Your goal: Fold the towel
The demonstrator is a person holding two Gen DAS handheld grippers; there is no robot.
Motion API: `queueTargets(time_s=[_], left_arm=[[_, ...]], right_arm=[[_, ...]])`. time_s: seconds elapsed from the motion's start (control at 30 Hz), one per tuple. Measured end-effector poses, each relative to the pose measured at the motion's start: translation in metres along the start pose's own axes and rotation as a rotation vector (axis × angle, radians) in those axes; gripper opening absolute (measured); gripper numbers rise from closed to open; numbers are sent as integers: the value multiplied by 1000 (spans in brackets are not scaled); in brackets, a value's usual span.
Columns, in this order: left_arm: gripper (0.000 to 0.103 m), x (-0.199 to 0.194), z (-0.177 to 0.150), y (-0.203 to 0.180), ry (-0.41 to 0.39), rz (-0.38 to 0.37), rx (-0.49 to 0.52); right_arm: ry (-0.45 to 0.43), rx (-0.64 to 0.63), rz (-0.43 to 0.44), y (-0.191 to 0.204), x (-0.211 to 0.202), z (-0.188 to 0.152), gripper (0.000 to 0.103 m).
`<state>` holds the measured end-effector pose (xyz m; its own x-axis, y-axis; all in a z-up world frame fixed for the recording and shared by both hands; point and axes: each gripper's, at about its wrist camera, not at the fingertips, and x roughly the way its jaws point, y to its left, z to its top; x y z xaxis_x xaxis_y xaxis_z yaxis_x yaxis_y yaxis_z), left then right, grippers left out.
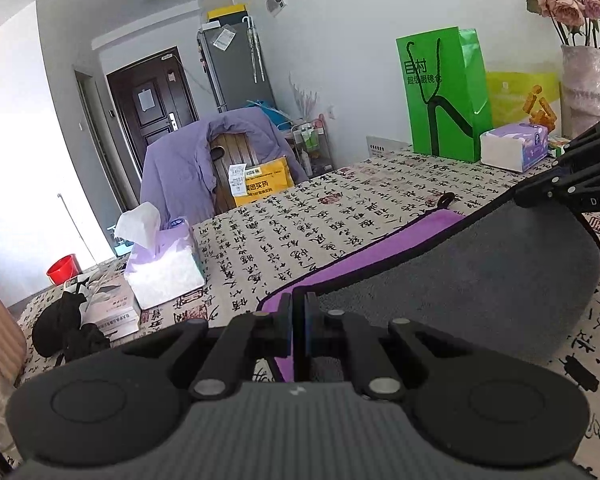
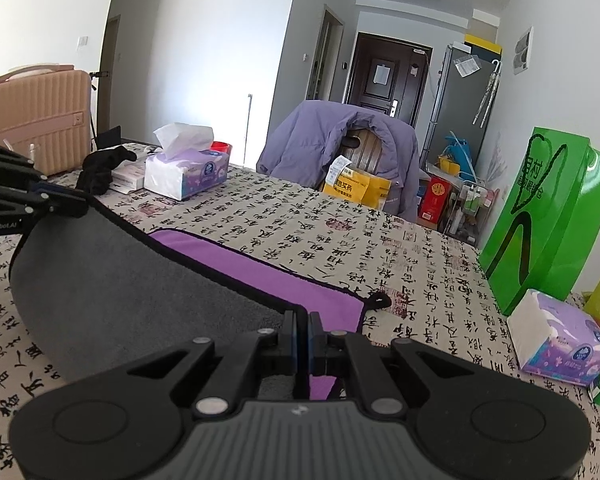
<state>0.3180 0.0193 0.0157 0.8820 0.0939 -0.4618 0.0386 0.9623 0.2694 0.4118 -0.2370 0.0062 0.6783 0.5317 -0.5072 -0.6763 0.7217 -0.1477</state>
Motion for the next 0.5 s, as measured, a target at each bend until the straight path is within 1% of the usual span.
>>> queueTargets(time_s=[0.5], left_arm=[[6,24,4,8,6,12,10]], right_arm=[[8,-39,-3,-7,24,13,4]])
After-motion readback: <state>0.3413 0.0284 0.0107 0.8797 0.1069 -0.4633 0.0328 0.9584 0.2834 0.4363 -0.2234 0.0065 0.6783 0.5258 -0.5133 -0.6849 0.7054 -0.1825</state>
